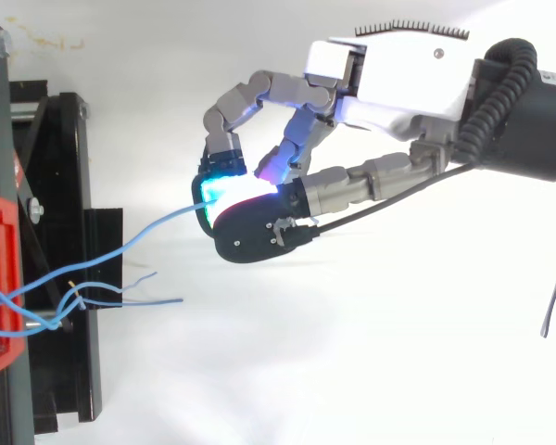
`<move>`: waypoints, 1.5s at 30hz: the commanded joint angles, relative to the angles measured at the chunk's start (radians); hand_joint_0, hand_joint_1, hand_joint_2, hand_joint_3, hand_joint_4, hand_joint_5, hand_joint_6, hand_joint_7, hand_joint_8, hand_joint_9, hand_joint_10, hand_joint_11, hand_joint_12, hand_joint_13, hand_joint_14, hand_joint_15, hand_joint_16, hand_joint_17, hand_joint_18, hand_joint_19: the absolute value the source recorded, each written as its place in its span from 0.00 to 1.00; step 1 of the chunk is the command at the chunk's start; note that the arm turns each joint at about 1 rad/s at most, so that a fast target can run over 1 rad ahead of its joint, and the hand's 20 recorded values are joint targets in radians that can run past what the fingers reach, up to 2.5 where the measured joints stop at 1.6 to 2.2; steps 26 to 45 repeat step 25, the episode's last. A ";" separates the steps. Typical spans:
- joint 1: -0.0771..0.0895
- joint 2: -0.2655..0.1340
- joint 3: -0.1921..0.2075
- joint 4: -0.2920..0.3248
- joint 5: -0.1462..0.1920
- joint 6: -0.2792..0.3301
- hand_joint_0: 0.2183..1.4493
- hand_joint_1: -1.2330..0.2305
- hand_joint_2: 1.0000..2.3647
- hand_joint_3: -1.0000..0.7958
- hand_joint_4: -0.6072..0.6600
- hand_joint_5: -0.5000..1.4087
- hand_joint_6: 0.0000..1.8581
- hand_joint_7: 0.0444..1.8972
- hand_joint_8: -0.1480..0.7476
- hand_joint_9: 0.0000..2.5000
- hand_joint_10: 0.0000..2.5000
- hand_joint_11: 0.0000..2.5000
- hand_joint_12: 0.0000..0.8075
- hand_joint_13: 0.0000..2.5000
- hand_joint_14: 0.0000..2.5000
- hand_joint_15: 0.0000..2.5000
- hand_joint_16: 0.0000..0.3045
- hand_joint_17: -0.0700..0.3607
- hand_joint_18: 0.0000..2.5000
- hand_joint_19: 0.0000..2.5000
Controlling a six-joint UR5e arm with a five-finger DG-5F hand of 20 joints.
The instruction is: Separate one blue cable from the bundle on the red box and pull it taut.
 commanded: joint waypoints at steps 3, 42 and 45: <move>0.000 0.000 -0.001 0.000 0.000 0.000 0.29 0.31 0.07 0.60 0.39 0.20 0.49 0.62 0.58 0.50 0.01 0.40 0.52 0.40 0.01 0.25 0.18 0.44 0.40 0.24; 0.000 0.000 -0.001 0.000 0.000 0.000 0.29 0.31 0.06 0.61 0.40 0.20 0.49 0.62 0.58 0.50 0.00 0.39 0.52 0.40 0.01 0.25 0.18 0.44 0.40 0.24; 0.000 0.000 -0.001 0.000 0.000 0.000 0.29 0.31 0.06 0.61 0.40 0.20 0.49 0.62 0.58 0.50 0.00 0.39 0.52 0.40 0.01 0.25 0.18 0.44 0.40 0.24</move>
